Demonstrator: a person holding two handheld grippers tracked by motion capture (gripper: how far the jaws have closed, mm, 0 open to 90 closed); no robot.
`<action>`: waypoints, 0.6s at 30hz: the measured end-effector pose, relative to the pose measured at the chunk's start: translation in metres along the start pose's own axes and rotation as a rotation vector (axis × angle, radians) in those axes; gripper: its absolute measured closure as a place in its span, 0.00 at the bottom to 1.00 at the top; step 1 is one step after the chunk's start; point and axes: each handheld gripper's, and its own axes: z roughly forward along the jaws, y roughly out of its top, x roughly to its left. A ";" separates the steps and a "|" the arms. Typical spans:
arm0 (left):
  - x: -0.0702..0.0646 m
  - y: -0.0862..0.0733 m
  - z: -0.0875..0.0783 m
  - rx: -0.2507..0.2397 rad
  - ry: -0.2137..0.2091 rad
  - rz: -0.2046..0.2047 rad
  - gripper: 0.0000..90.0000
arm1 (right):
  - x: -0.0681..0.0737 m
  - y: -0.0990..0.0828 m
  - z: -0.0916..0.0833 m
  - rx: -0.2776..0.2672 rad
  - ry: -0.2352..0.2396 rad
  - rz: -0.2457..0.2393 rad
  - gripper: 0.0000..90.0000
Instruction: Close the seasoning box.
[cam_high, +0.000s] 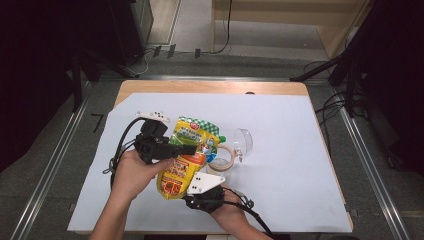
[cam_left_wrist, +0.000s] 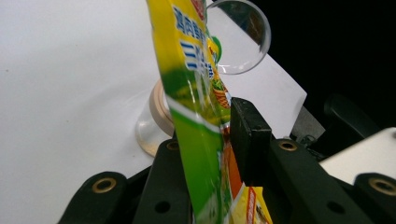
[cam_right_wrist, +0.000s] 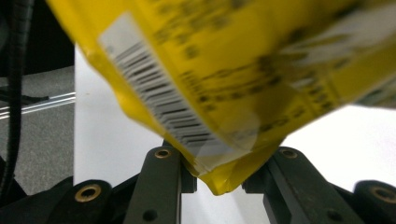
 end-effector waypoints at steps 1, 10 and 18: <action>0.001 0.000 0.001 0.003 0.003 0.004 0.86 | 0.001 0.001 0.000 -0.001 0.007 0.003 0.83; 0.003 -0.002 0.010 0.046 0.023 -0.002 0.83 | 0.009 0.006 -0.001 -0.005 0.051 -0.004 0.82; 0.004 -0.001 0.016 0.084 0.035 -0.022 0.82 | 0.012 0.009 0.000 0.008 0.076 0.000 0.80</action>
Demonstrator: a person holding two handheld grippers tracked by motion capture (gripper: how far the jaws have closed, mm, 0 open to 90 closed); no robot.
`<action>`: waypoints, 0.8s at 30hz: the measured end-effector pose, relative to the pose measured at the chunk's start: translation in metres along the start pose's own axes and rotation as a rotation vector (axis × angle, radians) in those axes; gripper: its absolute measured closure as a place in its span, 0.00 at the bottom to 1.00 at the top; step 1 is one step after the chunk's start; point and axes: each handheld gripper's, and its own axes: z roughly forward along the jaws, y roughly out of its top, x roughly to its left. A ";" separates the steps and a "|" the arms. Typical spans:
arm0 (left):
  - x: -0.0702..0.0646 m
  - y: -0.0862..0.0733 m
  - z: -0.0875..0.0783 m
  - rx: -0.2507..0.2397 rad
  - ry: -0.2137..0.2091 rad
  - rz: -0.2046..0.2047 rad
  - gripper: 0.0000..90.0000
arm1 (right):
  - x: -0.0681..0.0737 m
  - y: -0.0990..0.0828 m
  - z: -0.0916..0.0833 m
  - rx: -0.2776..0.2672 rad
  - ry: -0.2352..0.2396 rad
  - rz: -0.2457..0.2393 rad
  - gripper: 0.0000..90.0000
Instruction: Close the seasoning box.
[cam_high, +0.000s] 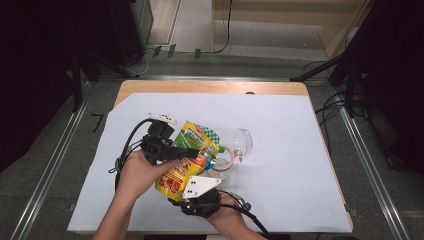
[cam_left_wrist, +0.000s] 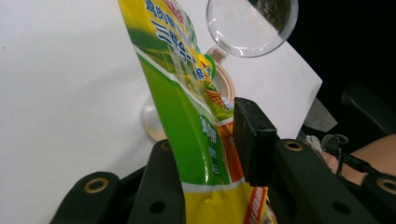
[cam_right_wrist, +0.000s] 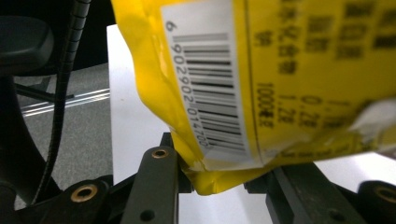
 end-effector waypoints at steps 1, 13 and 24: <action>0.000 0.000 0.001 0.004 0.005 -0.003 0.81 | 0.000 0.000 0.000 0.002 0.003 0.004 0.80; -0.005 0.009 0.015 0.033 0.003 -0.006 0.76 | 0.001 0.006 0.000 -0.003 0.042 0.036 0.77; 0.000 0.018 0.019 0.058 -0.016 -0.036 0.77 | -0.004 0.011 -0.003 0.003 0.057 0.055 0.76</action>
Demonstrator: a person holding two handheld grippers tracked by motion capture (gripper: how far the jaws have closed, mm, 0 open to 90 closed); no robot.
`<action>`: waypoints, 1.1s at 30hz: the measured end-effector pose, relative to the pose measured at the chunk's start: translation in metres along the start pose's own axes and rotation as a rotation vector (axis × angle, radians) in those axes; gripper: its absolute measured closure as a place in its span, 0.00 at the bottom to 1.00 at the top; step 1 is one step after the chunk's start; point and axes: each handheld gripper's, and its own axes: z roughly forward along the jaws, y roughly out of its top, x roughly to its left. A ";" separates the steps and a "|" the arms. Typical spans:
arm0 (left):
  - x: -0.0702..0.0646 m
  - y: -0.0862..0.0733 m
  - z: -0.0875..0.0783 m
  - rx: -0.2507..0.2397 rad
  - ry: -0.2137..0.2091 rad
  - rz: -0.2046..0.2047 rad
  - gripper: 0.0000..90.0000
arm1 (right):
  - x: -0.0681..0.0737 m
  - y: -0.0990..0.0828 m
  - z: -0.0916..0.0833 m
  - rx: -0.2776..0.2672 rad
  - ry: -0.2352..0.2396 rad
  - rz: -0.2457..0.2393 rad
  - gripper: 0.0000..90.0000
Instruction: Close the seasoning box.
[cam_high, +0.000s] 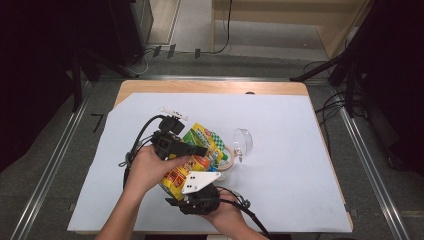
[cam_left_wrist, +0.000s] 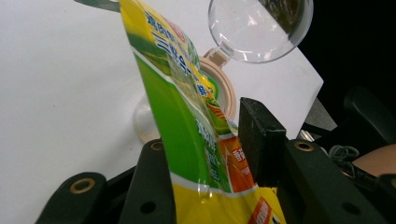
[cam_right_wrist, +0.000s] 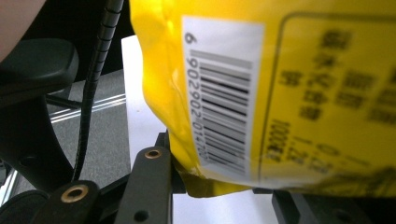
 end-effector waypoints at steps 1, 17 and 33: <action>0.000 0.001 0.000 0.000 -0.001 0.001 0.78 | 0.000 0.001 -0.001 -0.002 -0.001 0.002 0.75; -0.002 0.015 0.005 0.035 -0.008 0.001 0.79 | -0.005 0.005 -0.005 -0.008 0.005 0.048 0.75; 0.009 0.031 0.005 0.052 -0.032 -0.025 0.84 | -0.014 0.017 -0.005 0.003 0.013 0.029 0.74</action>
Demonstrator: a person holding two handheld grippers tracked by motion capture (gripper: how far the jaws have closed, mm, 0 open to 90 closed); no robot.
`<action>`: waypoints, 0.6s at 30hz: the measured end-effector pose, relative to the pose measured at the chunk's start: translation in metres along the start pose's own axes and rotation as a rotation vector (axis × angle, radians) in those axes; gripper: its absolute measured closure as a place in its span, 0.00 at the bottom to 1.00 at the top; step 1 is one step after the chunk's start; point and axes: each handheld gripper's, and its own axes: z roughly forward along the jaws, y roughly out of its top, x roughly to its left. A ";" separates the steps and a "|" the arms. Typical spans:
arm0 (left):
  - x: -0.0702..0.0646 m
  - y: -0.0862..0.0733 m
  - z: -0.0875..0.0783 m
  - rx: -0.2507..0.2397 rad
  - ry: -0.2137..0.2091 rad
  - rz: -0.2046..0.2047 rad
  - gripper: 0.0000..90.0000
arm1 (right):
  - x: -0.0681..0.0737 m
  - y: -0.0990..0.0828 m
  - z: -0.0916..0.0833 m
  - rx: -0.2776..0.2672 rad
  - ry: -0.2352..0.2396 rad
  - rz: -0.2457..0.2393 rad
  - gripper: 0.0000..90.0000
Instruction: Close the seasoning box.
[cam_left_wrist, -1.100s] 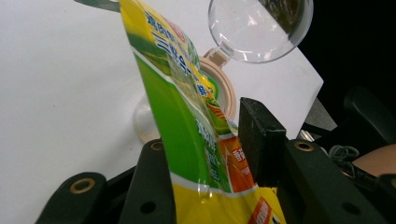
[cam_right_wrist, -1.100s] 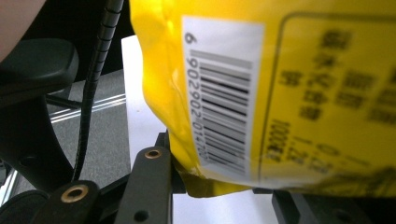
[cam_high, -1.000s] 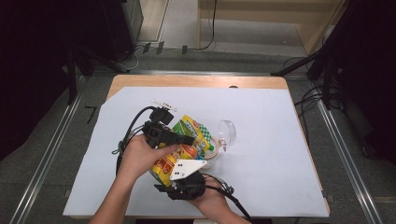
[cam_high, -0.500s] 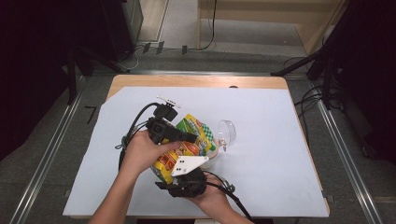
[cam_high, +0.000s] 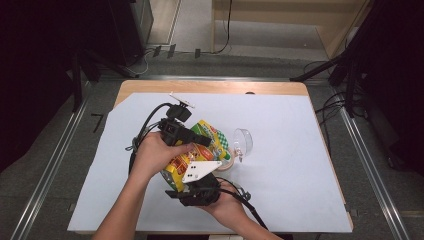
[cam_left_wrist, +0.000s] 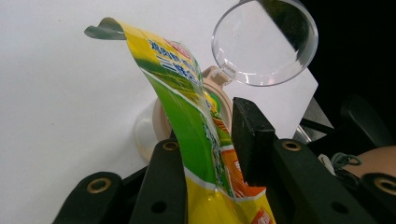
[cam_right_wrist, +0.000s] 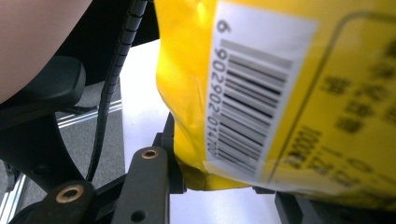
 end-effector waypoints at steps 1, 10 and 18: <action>0.000 0.000 0.000 0.001 -0.007 -0.003 0.84 | 0.001 0.000 0.000 0.002 0.002 0.000 0.75; 0.004 0.003 0.001 0.018 -0.022 -0.054 0.84 | 0.000 0.000 0.005 -0.017 0.003 0.023 0.77; -0.001 0.001 -0.004 0.014 -0.021 -0.044 0.77 | -0.004 0.006 0.002 -0.035 0.010 0.065 0.77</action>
